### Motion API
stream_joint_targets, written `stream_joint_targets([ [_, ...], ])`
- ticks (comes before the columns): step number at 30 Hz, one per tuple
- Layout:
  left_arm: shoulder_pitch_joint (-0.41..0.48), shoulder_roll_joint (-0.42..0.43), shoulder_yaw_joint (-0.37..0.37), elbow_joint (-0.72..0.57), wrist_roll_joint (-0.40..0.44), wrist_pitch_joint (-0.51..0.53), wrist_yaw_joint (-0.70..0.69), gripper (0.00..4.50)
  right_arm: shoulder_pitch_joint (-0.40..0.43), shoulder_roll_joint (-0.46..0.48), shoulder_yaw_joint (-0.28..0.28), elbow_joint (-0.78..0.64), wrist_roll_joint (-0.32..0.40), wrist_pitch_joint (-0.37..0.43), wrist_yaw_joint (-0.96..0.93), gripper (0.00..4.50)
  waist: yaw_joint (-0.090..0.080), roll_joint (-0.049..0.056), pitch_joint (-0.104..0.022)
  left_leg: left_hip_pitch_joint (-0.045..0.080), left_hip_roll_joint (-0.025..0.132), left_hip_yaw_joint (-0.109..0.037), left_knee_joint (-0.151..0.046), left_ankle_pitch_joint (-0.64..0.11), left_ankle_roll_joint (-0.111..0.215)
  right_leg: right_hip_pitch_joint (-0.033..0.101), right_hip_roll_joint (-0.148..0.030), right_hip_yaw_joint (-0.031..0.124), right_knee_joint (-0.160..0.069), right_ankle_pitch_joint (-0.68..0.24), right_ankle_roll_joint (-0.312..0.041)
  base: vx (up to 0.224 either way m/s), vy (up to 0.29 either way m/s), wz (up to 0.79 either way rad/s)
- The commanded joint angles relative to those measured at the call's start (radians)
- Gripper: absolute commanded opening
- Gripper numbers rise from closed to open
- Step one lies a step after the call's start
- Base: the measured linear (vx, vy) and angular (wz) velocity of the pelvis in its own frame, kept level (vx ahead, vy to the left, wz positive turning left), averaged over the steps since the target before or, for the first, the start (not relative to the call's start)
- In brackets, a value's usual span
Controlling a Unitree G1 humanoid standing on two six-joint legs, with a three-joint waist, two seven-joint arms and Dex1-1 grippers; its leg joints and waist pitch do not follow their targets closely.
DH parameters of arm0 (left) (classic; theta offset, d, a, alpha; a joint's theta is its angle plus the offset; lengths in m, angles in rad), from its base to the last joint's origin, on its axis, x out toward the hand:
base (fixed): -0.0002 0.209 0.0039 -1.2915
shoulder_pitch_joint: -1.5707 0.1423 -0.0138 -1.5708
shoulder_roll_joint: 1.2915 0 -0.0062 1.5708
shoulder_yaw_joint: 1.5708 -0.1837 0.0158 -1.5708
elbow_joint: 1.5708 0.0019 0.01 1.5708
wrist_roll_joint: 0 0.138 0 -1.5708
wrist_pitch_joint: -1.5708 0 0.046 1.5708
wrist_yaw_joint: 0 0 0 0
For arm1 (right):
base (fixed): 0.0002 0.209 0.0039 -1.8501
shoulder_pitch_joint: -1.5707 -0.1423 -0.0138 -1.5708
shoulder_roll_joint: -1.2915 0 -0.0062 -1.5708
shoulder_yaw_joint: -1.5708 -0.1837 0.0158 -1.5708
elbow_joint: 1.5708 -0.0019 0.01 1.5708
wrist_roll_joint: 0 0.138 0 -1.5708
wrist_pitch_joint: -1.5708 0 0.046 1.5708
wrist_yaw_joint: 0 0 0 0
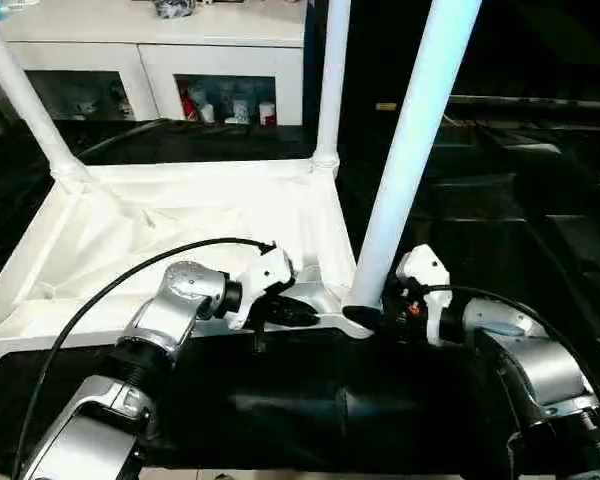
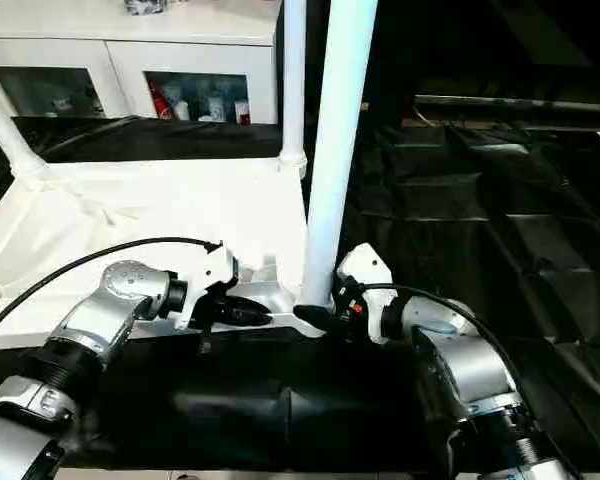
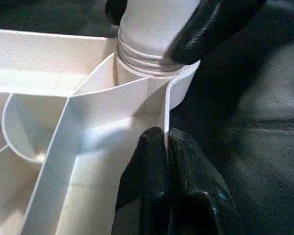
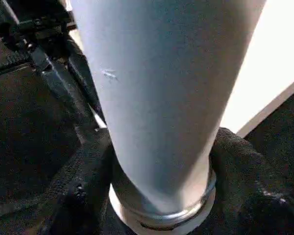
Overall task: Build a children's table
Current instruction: Rotate leg to tighten
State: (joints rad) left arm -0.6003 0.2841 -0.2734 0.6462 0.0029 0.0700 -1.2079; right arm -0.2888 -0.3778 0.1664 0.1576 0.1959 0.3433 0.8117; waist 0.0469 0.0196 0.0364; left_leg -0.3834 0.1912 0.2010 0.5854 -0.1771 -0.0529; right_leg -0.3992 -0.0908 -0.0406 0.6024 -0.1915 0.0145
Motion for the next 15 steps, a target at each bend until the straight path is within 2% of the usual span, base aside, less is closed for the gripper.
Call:
stream_joint_targets([
  [1, 0.004, -0.043, -0.006, 0.030, 0.004, 0.005, 0.052, 0.00, 0.001, 0.030, -0.009, 0.056, -0.047, 0.029, -0.110, 2.58, 0.000, -0.015, -0.050, 0.017, 0.036, -0.017, -0.068, -0.220, 0.047, 0.037, -0.049, 0.031, -0.075, -0.215, -0.233, 0.000, 0.000, 0.00],
  [4, -0.017, -0.087, -0.002, 0.074, 0.032, 0.007, 0.158, 0.00, 0.009, 0.100, -0.026, 0.084, -0.062, 0.050, -0.227, 2.57, -0.006, -0.016, -0.048, 0.021, 0.035, -0.020, -0.073, -0.270, 0.018, 0.035, -0.049, 0.032, -0.085, -0.303, -0.201, 0.000, 0.000, 0.00],
  [5, -0.027, -0.107, -0.001, 0.094, 0.044, 0.009, 0.207, 0.00, 0.013, 0.133, -0.034, 0.093, -0.069, 0.059, -0.282, 2.57, -0.009, -0.014, -0.045, 0.024, 0.034, -0.019, -0.074, -0.290, 0.010, 0.027, -0.048, 0.033, -0.089, -0.332, -0.192, 0.000, 0.000, 0.00],
  [6, -0.051, -0.155, 0.005, 0.136, 0.062, 0.024, 0.311, 0.00, 0.018, 0.203, -0.057, 0.112, -0.076, 0.082, -0.395, 2.57, -0.010, -0.015, -0.044, 0.023, 0.032, -0.022, -0.077, -0.308, -0.001, 0.028, -0.049, 0.033, -0.094, -0.376, -0.176, 0.000, 0.000, 0.00],
  [8, -0.076, -0.204, 0.016, 0.174, 0.070, 0.042, 0.409, 0.00, 0.014, 0.268, -0.087, 0.139, -0.081, 0.093, -0.507, 2.57, -0.014, -0.015, -0.041, 0.028, 0.033, -0.026, -0.080, -0.348, -0.020, 0.022, -0.049, 0.032, -0.100, -0.431, -0.155, 0.000, 0.000, 0.00],
  [9, -0.083, -0.218, 0.018, 0.185, 0.072, 0.046, 0.434, 0.00, 0.011, 0.285, -0.094, 0.148, -0.083, 0.094, -0.538, 2.56, -0.016, -0.016, -0.034, 0.041, 0.031, -0.027, -0.082, -0.410, -0.031, 0.012, -0.050, 0.029, -0.113, -0.516, -0.139, 0.000, 0.000, 0.00],
  [10, -0.093, -0.236, 0.022, 0.199, 0.077, 0.050, 0.473, 0.00, 0.003, 0.310, -0.114, 0.161, -0.081, 0.092, -0.583, 2.56, -0.018, -0.016, -0.031, 0.045, 0.029, -0.031, -0.081, -0.440, -0.035, 0.012, -0.052, 0.025, -0.119, -0.567, -0.125, 0.000, 0.000, 0.00],
  [11, -0.100, -0.247, 0.025, 0.209, 0.081, 0.051, 0.497, 0.00, -0.003, 0.326, -0.127, 0.171, -0.079, 0.090, -0.611, 2.56, -0.020, -0.010, -0.029, 0.055, 0.027, -0.036, -0.081, -0.484, -0.040, 0.007, -0.054, 0.021, -0.132, -0.639, -0.098, 0.000, 0.000, 0.00],
  [12, -0.107, -0.262, 0.026, 0.217, 0.085, 0.051, 0.521, 0.00, -0.016, 0.346, -0.147, 0.187, -0.068, 0.085, -0.640, 2.56, -0.023, -0.013, -0.033, 0.054, 0.026, -0.041, -0.083, -0.496, -0.041, 0.012, -0.054, 0.018, -0.135, -0.649, -0.078, 0.000, 0.000, 0.00],
  [13, -0.112, -0.273, 0.024, 0.221, 0.087, 0.046, 0.528, 0.00, -0.030, 0.360, -0.163, 0.199, -0.060, 0.079, -0.663, 2.56, -0.024, -0.012, -0.034, 0.052, 0.027, -0.043, -0.086, -0.495, -0.041, 0.014, -0.054, 0.019, -0.134, -0.635, -0.076, 0.000, 0.000, 0.00],
  [15, -0.116, -0.285, 0.021, 0.226, 0.088, 0.035, 0.521, 0.00, -0.050, 0.373, -0.178, 0.214, -0.059, 0.070, -0.687, 2.56, -0.024, -0.010, -0.042, 0.044, 0.029, -0.043, -0.096, -0.452, -0.032, 0.024, -0.052, 0.022, -0.129, -0.529, -0.088, 0.000, 0.000, 0.00],
])
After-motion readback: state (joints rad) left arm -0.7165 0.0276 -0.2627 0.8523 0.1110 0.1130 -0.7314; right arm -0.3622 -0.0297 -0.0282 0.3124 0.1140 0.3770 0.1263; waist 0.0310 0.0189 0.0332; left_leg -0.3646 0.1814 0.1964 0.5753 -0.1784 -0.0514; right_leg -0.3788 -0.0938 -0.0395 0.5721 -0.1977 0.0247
